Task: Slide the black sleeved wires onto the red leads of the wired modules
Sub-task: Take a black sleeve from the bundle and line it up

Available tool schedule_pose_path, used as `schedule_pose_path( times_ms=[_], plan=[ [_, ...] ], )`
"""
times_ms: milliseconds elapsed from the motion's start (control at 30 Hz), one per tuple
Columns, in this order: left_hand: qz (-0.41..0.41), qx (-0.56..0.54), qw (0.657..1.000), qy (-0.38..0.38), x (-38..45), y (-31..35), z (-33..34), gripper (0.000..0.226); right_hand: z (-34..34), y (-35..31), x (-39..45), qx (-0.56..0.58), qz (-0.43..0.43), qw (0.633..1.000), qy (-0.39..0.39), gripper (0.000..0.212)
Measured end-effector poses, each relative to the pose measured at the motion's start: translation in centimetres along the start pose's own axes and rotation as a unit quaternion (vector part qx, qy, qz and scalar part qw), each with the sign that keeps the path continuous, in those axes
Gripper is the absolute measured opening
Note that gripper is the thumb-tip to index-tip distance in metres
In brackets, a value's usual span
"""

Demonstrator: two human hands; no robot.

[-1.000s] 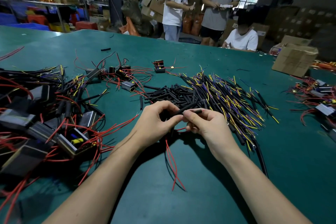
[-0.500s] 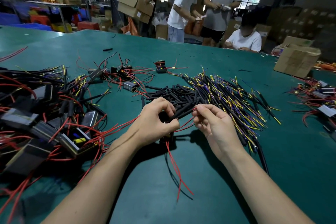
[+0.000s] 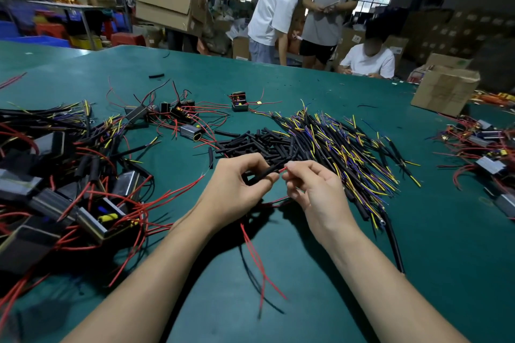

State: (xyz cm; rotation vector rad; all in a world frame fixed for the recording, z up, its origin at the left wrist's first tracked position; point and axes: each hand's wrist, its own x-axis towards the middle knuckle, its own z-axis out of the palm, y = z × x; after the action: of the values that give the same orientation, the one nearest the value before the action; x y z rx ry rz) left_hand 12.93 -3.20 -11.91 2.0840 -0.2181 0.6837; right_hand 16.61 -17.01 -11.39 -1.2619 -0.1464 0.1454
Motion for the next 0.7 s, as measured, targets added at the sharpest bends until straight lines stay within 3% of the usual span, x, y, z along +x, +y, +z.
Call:
schedule_pose_path(
  times_ms=[167,367,700],
  plan=[
    [0.028,0.014,0.999,-0.014,-0.2,-0.2,0.0,0.008,-0.4,0.0,0.2,-0.064,0.011,0.998,-0.006,0.017],
    [0.093,0.021,0.995,0.011,-0.1,0.3,0.2,0.016,-0.3,-0.2,0.0,-0.053,0.024,0.998,-0.006,0.020],
    [0.024,-0.002,1.000,0.017,-0.1,-0.6,0.5,0.007,-1.2,-1.0,0.4,-0.141,0.002,0.989,-0.048,0.015]
  ],
)
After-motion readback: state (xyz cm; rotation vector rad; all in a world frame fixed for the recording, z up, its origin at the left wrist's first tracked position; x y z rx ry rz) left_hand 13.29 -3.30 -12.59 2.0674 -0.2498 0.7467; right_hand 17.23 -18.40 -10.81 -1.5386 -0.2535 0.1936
